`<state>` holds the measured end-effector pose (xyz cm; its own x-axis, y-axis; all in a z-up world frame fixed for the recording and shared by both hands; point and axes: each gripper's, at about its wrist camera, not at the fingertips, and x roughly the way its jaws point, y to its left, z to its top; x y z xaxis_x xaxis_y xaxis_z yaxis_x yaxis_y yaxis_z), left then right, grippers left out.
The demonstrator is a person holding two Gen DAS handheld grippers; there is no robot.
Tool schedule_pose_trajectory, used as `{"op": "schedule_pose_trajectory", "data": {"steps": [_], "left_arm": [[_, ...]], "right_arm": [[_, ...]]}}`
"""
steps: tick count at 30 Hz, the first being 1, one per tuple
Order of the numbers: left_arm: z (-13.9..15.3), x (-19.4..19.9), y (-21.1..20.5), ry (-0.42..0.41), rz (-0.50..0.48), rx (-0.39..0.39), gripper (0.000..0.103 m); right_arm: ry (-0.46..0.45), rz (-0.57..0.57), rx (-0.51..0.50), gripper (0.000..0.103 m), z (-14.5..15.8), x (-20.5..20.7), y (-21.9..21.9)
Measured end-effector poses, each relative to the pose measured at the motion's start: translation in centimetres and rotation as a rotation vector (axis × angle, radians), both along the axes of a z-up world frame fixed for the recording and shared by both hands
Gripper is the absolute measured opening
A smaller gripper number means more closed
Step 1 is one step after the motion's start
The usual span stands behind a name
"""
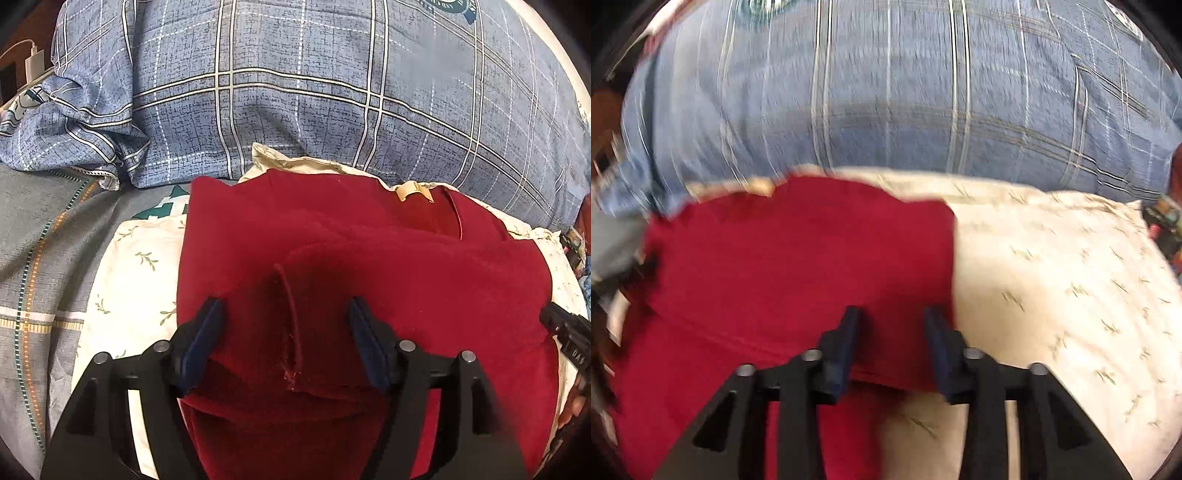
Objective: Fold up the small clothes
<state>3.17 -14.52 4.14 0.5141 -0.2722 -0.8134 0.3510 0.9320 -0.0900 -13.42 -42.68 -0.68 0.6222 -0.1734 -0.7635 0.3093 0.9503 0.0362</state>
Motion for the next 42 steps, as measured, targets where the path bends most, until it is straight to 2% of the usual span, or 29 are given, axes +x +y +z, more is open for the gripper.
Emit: {"op": "schedule_pose_trajectory", "data": {"steps": [4,5,9,12,13,17,19,23,27,29,30,33,37,39,40,41,42], "left_arm": [[0.7,-1.0,0.9,-0.014,-0.005,0.011,0.07],[0.8,-1.2,1.2,-0.019,-0.002,0.018,0.07],[0.6,-1.7,2.4,-0.014,0.014,0.016,0.07],[0.2,-1.8,2.5,-0.01,0.028,0.012,0.071],[0.2,-1.8,2.6,-0.011,0.033,0.008,0.071],[0.7,-2.5,2.8,-0.017,0.028,0.008,0.071],[1.1,-2.9,3.2,-0.015,0.024,0.004,0.071],[1.6,-3.9,4.1,-0.013,0.026,-0.004,0.071],[2.1,-5.4,5.2,-0.012,0.019,-0.009,0.071],[2.3,-6.2,6.0,-0.006,0.017,-0.019,0.071],[2.3,-6.7,6.4,0.0,0.016,-0.026,0.071],[2.1,-8.1,7.7,0.028,0.017,-0.042,0.071],[1.8,-10.0,9.0,0.054,0.012,-0.05,0.071],[1.7,-11.1,9.5,0.06,0.009,-0.047,0.071],[1.6,-11.5,9.7,0.066,0.007,-0.047,0.071],[1.5,-12.1,9.9,0.072,0.001,-0.052,0.071],[1.4,-12.6,10.1,0.081,-0.007,-0.058,0.071]], "right_arm": [[-0.022,-0.009,-0.017,0.033,1.2,-1.1,0.2],[-0.037,-0.019,-0.008,0.038,1.8,-1.5,0.1],[-0.1,-0.023,0.059,0.037,3.2,-1.9,-0.1],[-0.061,-0.027,0.079,0.037,2.0,-0.4,-0.2],[-0.008,-0.034,0.095,0.036,0.4,0.5,-0.6],[0.001,-0.038,0.084,0.036,0.2,0.8,-0.4],[-0.004,-0.032,0.108,0.037,1.4,-0.3,0.0],[-0.012,-0.013,0.121,0.048,2.2,-1.8,0.4],[-0.003,-0.001,0.147,0.052,2.5,-4.0,0.9],[0.004,0.003,0.178,0.064,2.0,-5.0,1.0],[0.013,0.004,0.191,0.066,1.6,-5.4,1.1],[0.035,-0.008,0.204,0.066,0.3,-6.4,1.3],[-0.004,-0.02,0.235,0.065,-0.3,-7.4,1.4],[-0.021,0.01,0.259,0.062,-0.3,-7.4,2.0],[-0.021,0.01,0.259,0.051,-0.3,-7.4,2.0],[-0.017,0.023,0.259,0.024,-0.4,-7.2,2.2],[-0.01,0.035,0.238,0.011,-0.4,-7.1,2.6]]}}
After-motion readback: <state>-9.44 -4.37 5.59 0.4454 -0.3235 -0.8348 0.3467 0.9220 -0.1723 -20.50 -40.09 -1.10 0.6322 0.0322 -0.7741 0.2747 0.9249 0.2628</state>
